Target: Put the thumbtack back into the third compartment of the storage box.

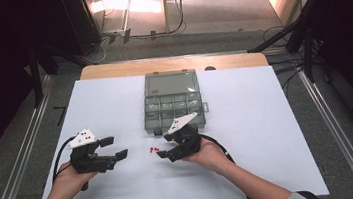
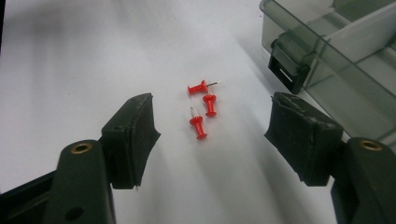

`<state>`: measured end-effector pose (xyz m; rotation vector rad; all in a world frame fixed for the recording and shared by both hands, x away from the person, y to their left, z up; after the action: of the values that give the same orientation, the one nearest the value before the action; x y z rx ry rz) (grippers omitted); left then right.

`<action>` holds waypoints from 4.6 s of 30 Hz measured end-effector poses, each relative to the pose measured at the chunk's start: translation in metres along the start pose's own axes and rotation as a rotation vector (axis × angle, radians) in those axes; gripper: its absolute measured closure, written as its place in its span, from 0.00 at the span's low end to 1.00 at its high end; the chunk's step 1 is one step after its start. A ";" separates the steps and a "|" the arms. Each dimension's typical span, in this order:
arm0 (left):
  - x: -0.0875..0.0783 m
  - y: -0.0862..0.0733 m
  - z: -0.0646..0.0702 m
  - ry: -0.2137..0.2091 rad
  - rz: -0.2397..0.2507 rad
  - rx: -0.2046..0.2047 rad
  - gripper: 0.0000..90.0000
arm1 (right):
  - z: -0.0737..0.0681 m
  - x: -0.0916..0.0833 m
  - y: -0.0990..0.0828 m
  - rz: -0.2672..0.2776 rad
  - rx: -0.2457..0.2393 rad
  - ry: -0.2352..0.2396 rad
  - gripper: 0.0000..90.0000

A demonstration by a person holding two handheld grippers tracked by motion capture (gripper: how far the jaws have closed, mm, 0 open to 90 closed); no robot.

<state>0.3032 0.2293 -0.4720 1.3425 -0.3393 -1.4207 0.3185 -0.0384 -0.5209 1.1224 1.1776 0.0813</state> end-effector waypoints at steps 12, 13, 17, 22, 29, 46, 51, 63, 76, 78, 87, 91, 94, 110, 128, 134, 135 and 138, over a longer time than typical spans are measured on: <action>0.000 0.000 0.000 0.001 -0.001 0.000 0.26 | -0.007 0.009 -0.002 -0.028 -0.051 -0.002 0.51; 0.000 0.000 0.000 0.004 -0.004 0.000 0.26 | -0.007 0.009 -0.002 -0.029 -0.053 -0.007 0.51; 0.000 0.000 0.001 0.007 -0.012 0.011 0.26 | -0.008 0.012 -0.003 -0.049 -0.052 0.000 0.57; 0.000 0.000 0.001 0.009 -0.013 0.008 0.26 | -0.010 0.012 -0.003 -0.055 -0.080 0.008 0.66; 0.000 0.001 0.000 0.011 -0.011 0.009 0.26 | -0.013 0.012 -0.002 -0.062 -0.106 0.008 0.79; 0.000 0.001 0.001 0.006 -0.012 0.005 0.26 | -0.012 0.013 -0.003 -0.073 -0.105 0.005 0.96; 0.001 0.002 0.002 0.007 -0.012 0.012 0.26 | -0.011 0.012 -0.002 -0.076 -0.096 0.008 0.96; 0.001 0.002 0.002 0.003 -0.021 0.012 0.26 | -0.004 0.003 0.004 -0.067 -0.036 0.025 0.96; 0.003 0.001 0.003 0.008 -0.035 0.019 0.26 | 0.008 -0.016 0.016 -0.032 0.025 0.025 0.96; 0.003 0.000 0.003 0.009 -0.035 0.021 0.26 | 0.011 -0.018 0.017 -0.029 0.032 0.021 0.96; 0.003 0.001 0.003 -0.003 -0.031 0.027 0.26 | 0.023 -0.030 0.021 -0.024 0.053 0.003 0.96; 0.004 0.001 0.003 -0.004 -0.038 0.026 0.26 | 0.026 -0.037 0.023 -0.017 0.062 -0.003 0.96; 0.004 0.000 0.003 -0.003 -0.041 0.025 0.26 | 0.028 -0.040 0.024 -0.019 0.067 0.000 0.96; 0.006 -0.002 0.005 -0.004 -0.041 0.020 0.26 | 0.048 -0.053 0.028 -0.021 0.111 -0.015 0.96; 0.007 -0.007 0.009 -0.010 -0.055 0.022 0.26 | 0.071 -0.052 0.033 -0.039 0.159 -0.090 0.96; 0.008 -0.009 0.009 -0.013 -0.062 0.021 0.26 | 0.078 -0.048 0.037 -0.036 0.167 -0.102 0.96; 0.008 -0.009 0.008 -0.012 -0.060 0.021 0.26 | 0.080 -0.047 0.038 -0.037 0.166 -0.108 0.96; 0.007 -0.009 0.007 -0.008 -0.058 0.017 0.26 | 0.085 -0.045 0.037 -0.048 0.185 -0.116 0.96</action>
<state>0.2942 0.2236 -0.4803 1.3704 -0.3211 -1.4750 0.3802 -0.1012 -0.4676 1.2426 1.1240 -0.1307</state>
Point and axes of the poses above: each handheld gripper's, and its own axes: x roughly forward along the jaws, y roughly out of its top, z roughly to its right, the point moved 3 cm from there along x, roughly forward along the jaws, and after that the axes turned 14 degrees about -y, right-handed, at the moved point
